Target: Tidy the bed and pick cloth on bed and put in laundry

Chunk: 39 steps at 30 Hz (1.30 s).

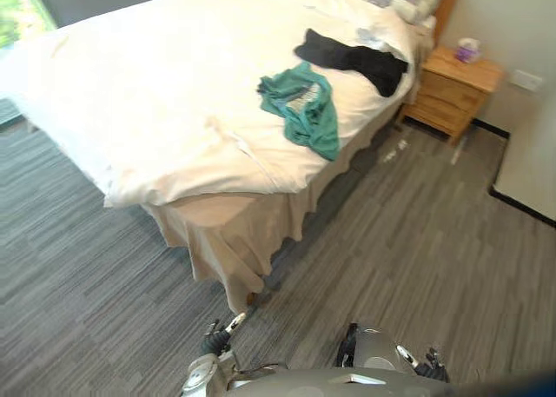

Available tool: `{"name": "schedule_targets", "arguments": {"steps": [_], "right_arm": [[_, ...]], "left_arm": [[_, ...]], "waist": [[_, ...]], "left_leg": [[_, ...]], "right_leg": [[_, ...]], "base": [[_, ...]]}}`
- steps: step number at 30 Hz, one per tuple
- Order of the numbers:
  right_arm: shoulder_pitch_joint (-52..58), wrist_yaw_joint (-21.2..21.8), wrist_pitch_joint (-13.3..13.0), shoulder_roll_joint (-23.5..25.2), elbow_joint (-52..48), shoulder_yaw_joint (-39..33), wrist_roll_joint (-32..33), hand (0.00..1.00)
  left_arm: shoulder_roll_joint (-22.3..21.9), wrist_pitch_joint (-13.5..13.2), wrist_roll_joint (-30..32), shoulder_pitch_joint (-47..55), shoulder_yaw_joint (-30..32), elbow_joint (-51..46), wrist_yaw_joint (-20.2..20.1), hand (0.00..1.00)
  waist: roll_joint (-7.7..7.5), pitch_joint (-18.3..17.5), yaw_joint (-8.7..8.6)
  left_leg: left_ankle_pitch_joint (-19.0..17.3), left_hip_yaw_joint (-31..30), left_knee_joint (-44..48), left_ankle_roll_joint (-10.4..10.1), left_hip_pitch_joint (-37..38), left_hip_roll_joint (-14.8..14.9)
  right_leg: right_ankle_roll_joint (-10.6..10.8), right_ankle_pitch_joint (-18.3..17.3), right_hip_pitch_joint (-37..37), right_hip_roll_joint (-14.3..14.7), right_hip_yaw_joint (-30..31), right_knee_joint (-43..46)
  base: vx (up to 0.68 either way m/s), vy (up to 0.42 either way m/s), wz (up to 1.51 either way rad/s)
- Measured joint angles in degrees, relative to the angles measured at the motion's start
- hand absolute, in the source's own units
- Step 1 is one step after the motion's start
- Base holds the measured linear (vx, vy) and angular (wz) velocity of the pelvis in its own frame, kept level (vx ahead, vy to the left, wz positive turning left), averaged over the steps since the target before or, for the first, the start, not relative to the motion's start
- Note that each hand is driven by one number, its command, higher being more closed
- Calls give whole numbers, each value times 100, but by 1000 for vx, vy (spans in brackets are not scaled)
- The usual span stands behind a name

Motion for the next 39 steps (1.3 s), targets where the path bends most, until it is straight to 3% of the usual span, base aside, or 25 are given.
{"name": "schedule_targets", "arguments": {"steps": [2,3,4,5,7,8,9,10,12,13,15,17,19,21,23,25,27,30,33,36,39], "right_arm": [[26,45,1,-40,4,200,-1,0],[-69,146,11,-325,21,319,16,0],[-107,172,9,-362,-3,371,25,0],[-160,225,16,-396,-21,439,55,0],[-162,260,77,-540,-9,838,56,0],[-195,289,112,-578,-8,903,48,0],[-266,322,207,-622,23,989,39,0],[-335,327,397,-621,93,1010,-113,0],[-329,312,483,-605,87,1019,-181,0],[-386,295,593,-645,76,1016,-174,0],[-388,281,781,-663,82,968,-164,0],[-419,296,1029,-681,80,932,-164,0],[-457,360,1240,-650,55,838,-163,0],[-520,456,1438,-541,67,707,-108,0],[-609,475,1457,-488,124,615,-60,0],[-740,482,1473,-421,278,581,32,0],[-768,528,1471,-404,329,589,332,0],[-904,563,1508,-437,426,578,406,0],[-940,560,1614,-483,486,560,599,0],[-984,561,1752,-535,542,569,709,0],[-1070,568,1892,-581,625,584,790,0]], "left_arm": [[5,89,21,2,108,-15,5,0],[-154,220,75,-18,245,45,53,0],[-203,247,80,-49,263,36,59,0],[-268,298,190,-60,285,4,67,0],[-335,362,245,-14,374,-15,114,0],[-347,375,232,3,420,-25,130,0],[-371,415,213,47,497,-60,190,0],[-382,411,31,65,728,-169,234,0],[-379,385,-9,50,908,-258,226,0],[-345,310,9,59,1069,-286,221,0],[-354,259,42,68,1086,-299,222,0],[-361,216,36,163,938,-406,222,0],[-343,232,46,268,818,-366,227,0],[-193,210,71,343,740,-307,236,0],[-85,174,51,307,570,-205,263,0],[71,170,16,270,378,-121,309,0],[150,105,-273,282,97,42,270,0],[235,-91,-1062,304,-77,196,193,0],[218,-228,-1722,356,-78,262,244,0],[197,-456,-2096,376,-76,256,531,0],[174,-759,-2080,376,-32,132,977,0]], "waist": [[-105,-67,13],[197,-121,67],[223,-115,71],[213,-110,66],[98,-243,103],[121,-286,108],[98,-314,110],[78,-322,147],[69,-279,148],[128,-108,178],[156,-61,196],[171,-56,291],[171,-73,312],[-19,-154,298],[-91,-125,373],[-237,-162,406],[-217,-220,398],[-186,-224,392],[-122,-174,393],[-67,-124,388],[-63,-106,386]], "left_leg": [[-168,-299,119,-234,48,121],[-214,-470,249,-346,16,521],[-150,-497,275,-338,26,557],[27,-542,265,-329,142,602],[401,-729,213,-369,364,695],[463,-767,267,-372,349,716],[591,-777,423,-371,276,762],[781,-752,1401,-412,-261,860],[982,-607,2468,-545,-857,987],[1014,-188,3736,-573,-1487,1376],[775,372,4202,-592,-1896,1615],[751,1024,3922,-529,-2027,1685],[851,1563,3232,-270,-1997,1670],[752,1709,1959,-214,-1584,1266],[761,1666,804,-210,-1161,959],[1128,1552,118,-159,-920,700],[1504,1415,-642,-146,-579,504],[1826,1255,-1205,-140,-388,369],[1876,1134,-1234,-112,-463,343],[1938,981,-1244,-118,-481,319],[2026,904,-1247,-110,-554,249]], "right_leg": [[116,746,233,113,391,-671],[255,707,335,308,183,-374],[229,591,284,318,194,-119],[193,251,245,232,191,425],[47,-373,362,19,-31,1245],[47,-436,426,11,-72,1273],[15,-513,571,13,-164,1220],[4,-621,986,16,-465,803],[70,-722,1410,49,-764,318],[73,-786,1955,169,-1157,-128],[48,-806,2304,167,-1519,-278],[80,-799,2656,145,-1799,-423],[190,-810,2847,185,-2030,-487],[252,-678,2815,113,-2076,-546],[252,-673,2779,121,-2177,-565],[221,-642,2770,40,-2196,-599],[190,-562,2913,62,-2183,-761],[197,-558,2946,103,-2192,-839],[201,-558,2951,116,-2187,-907],[212,-587,3055,151,-2176,-1047],[265,-809,3063,142,-2013,-1179]], "base": [[531,-346,109],[373,-273,83],[432,-316,99],[405,-301,100],[418,-322,117],[269,-214,83],[336,-291,89],[270,-238,90],[222,-262,93],[154,-234,94],[76,-140,86],[68,-70,67],[106,9,61],[129,66,80],[63,88,57],[28,40,42],[3,-14,34],[-58,-26,23],[-82,-30,21],[-97,-32,23],[-87,-23,16]]}}
